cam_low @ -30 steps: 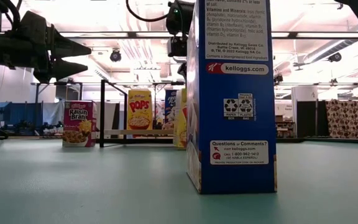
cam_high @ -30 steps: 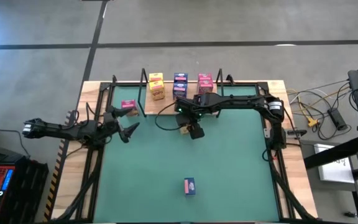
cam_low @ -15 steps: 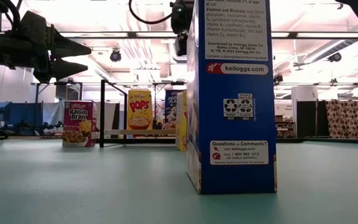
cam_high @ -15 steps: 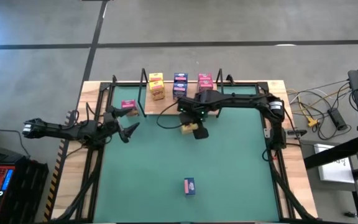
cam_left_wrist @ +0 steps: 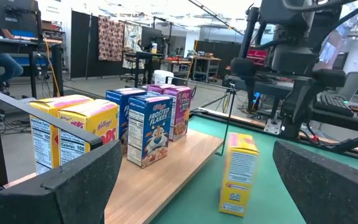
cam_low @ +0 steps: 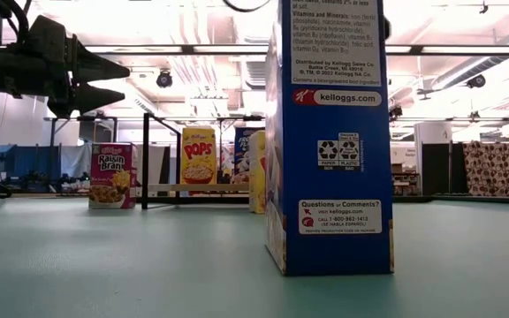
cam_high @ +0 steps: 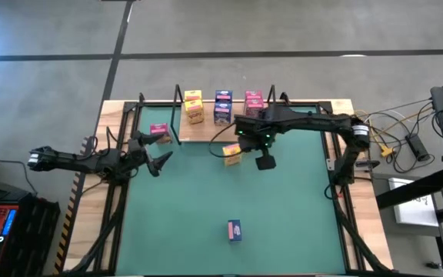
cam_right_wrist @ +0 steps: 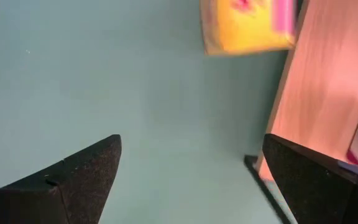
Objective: Stack cereal on shelf
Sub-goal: Put the blue cereal box on the shelf aligned with the other blue cereal boxes
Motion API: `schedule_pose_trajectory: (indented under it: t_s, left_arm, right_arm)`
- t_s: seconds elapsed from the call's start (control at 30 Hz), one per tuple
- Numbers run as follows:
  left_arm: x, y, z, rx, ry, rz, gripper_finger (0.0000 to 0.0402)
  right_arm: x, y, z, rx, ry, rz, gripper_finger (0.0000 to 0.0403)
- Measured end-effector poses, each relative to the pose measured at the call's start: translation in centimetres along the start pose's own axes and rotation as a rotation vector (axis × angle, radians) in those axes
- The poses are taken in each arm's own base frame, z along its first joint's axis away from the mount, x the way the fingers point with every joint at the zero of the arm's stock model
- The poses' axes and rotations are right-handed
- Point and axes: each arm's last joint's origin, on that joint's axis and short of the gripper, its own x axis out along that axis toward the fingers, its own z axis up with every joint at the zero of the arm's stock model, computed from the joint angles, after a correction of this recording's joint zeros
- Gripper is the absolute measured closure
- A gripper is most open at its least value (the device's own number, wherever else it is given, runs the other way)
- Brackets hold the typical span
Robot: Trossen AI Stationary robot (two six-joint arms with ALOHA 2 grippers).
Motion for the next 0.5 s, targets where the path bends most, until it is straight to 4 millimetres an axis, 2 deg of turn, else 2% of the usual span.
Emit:
schedule_pose_trajectory:
  t_s: [0.23, 0.5]
  left_arm:
    - [0.0, 0.0, 0.0, 0.000, 0.000, 0.000, 0.0002]
    - [0.0, 0.0, 0.0, 0.000, 0.000, 0.000, 0.0002]
  right_arm:
    - [0.9, 1.4, -4.4, 0.076, -0.073, -0.053, 0.0021]
    - [2.5, 4.5, -10.4, 0.204, -0.316, -0.110, 0.0021]
